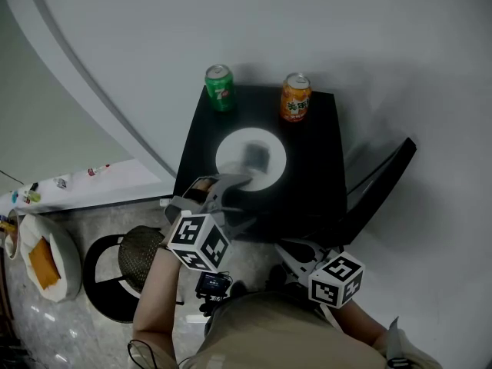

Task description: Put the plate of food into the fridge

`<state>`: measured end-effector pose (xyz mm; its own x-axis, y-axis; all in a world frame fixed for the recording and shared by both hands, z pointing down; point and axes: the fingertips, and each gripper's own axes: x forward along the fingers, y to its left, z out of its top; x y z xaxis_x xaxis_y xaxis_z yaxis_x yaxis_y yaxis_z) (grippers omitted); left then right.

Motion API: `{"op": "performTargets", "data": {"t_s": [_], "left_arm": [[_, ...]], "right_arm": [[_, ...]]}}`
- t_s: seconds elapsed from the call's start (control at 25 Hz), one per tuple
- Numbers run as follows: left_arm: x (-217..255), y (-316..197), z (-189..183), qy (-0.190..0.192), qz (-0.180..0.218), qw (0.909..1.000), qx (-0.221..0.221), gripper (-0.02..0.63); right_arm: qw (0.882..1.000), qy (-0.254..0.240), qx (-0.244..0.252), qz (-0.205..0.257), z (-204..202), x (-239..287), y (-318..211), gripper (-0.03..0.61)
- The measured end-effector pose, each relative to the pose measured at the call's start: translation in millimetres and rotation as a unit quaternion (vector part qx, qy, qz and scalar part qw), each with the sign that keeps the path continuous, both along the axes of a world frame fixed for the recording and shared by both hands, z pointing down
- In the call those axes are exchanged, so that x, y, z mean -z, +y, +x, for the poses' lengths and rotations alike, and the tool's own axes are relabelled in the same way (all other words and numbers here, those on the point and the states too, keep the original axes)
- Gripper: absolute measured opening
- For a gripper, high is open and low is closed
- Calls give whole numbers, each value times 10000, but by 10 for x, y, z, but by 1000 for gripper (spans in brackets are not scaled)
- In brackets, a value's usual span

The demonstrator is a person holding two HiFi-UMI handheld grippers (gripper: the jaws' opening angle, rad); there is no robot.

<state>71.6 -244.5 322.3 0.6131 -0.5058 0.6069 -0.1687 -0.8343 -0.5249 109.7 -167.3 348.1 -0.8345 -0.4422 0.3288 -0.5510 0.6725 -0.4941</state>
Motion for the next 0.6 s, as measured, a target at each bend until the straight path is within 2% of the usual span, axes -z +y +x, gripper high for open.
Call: {"op": "performTargets", "data": {"t_s": [0.6], "left_arm": [[31,92,-15,153,-43,9998,-82,308]], "right_arm": [[10000,31,-31,-22,-21,-5,40,21]]}}
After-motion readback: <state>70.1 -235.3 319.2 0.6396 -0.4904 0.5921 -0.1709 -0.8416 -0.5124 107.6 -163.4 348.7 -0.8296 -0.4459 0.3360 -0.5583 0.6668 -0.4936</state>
